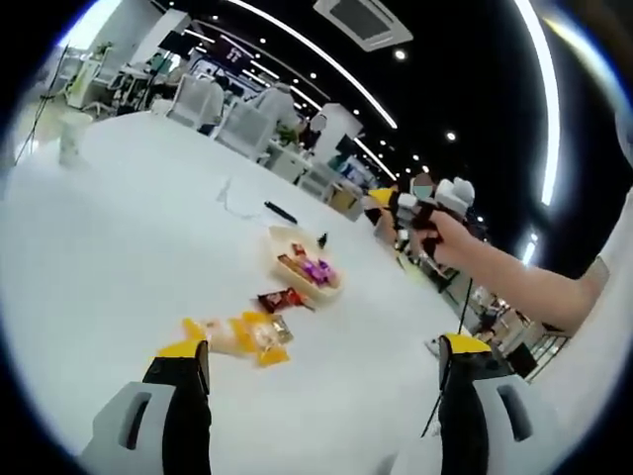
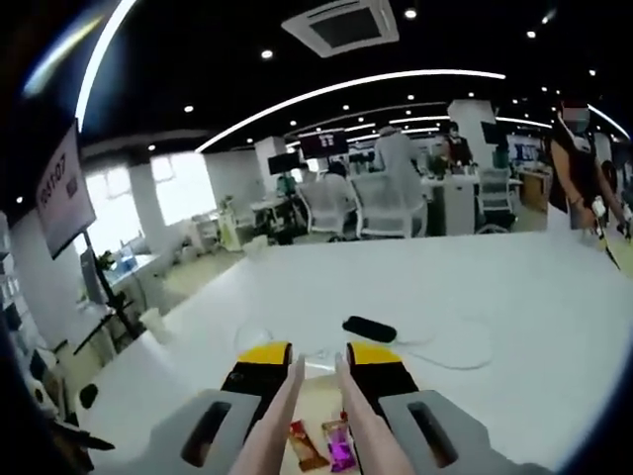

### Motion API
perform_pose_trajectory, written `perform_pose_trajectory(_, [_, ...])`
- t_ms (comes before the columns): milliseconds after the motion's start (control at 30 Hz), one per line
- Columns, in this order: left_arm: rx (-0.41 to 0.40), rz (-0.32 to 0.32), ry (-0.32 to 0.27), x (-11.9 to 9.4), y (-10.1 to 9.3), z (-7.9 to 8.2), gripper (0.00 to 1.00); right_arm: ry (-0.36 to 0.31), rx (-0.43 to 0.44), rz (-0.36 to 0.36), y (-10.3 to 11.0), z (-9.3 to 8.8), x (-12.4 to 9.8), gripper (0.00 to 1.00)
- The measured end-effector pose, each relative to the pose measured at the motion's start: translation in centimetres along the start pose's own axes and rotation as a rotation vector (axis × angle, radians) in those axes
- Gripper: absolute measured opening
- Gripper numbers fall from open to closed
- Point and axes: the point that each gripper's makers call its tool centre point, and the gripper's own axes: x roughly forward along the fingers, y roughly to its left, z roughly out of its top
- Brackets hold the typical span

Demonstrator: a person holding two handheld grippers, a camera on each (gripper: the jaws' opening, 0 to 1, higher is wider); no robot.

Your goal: Place the target food into the container with the food tongs after gripping and lifting it, then release it inside without dropping or visibly crushing the food.

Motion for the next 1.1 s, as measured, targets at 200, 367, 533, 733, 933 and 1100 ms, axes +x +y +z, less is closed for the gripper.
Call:
perform_pose_trajectory(200, [-0.001, 0.0, -0.005, 0.4, 0.2, 0.5, 0.96, 0.02, -0.006, 0.015, 0.2, -0.9, 0.0, 0.22])
perform_pose_trajectory(367, [0.008, -0.005, -0.005, 0.7, 0.3, 0.8, 0.96, 0.029, 0.014, 0.028, 0.6, -1.8, -0.4, 0.24])
perform_pose_trajectory(533, [0.019, -0.015, -0.012, 1.1, 0.7, 1.3, 0.97, 0.056, 0.021, 0.06, 1.9, -3.4, -1.1, 0.25])
perform_pose_trajectory(733, [0.054, -0.074, 0.044, 2.2, -0.1, 1.4, 0.97, 0.077, 0.062, 0.068, 2.4, -5.5, -2.1, 0.26])
perform_pose_trajectory(933, [0.096, -0.124, 0.11, 4.0, -0.5, 2.1, 0.97, 0.097, 0.088, 0.083, 2.6, -7.1, -2.9, 0.26])
perform_pose_trajectory(1100, [0.142, -0.14, 0.092, 4.4, -1.0, 3.5, 0.98, 0.129, 0.087, 0.087, 3.1, -8.5, -3.2, 0.26])
